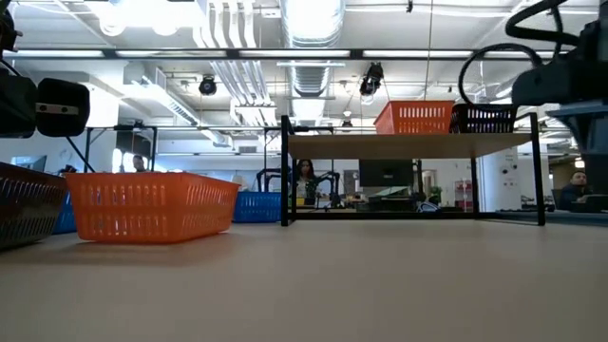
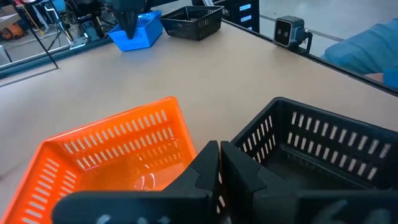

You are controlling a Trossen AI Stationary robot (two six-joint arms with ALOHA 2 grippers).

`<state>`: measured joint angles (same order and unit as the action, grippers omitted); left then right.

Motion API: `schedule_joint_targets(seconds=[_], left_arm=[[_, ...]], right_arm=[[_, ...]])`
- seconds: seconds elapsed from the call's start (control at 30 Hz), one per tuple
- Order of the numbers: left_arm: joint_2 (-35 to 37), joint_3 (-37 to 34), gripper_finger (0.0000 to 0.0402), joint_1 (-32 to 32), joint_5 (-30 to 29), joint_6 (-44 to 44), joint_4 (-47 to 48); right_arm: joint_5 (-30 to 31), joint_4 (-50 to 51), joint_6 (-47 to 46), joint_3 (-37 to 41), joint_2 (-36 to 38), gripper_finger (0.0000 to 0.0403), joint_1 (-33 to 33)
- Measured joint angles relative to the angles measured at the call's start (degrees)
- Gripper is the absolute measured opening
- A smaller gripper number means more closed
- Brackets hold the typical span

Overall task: Stack baskets on shelf by color
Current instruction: Put the bottom blue bin on the shelf

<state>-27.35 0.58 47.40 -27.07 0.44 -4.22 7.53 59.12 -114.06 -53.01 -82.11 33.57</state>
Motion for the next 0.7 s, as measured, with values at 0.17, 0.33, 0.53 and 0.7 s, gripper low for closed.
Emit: schedule_joint_targets(seconds=[0.17, 0.33, 0.53, 0.7], left_arm=[[0.0, -0.01, 0.0, -0.01, 0.0, 0.0, -0.01], [0.0, -0.01, 0.0, 0.0, 0.0, 0.0, -0.01], [0.0, -0.01, 0.0, 0.0, 0.02, 0.01, -0.01], [0.0, 0.0, 0.0, -0.02, 0.02, 0.01, -0.01]], right_arm=[[0.0, -0.97, 6.35, 0.0, -0.99, 0.0198, -2.07], [-0.02, -5.25, 12.99, 0.0, -2.14, 0.0137, -2.67], [-0.52, -10.33, 21.68, 0.01, -3.72, 0.0049, -2.61], [-0.38, -13.24, 34.07, -2.57, -4.31, 0.0014, -2.6]])
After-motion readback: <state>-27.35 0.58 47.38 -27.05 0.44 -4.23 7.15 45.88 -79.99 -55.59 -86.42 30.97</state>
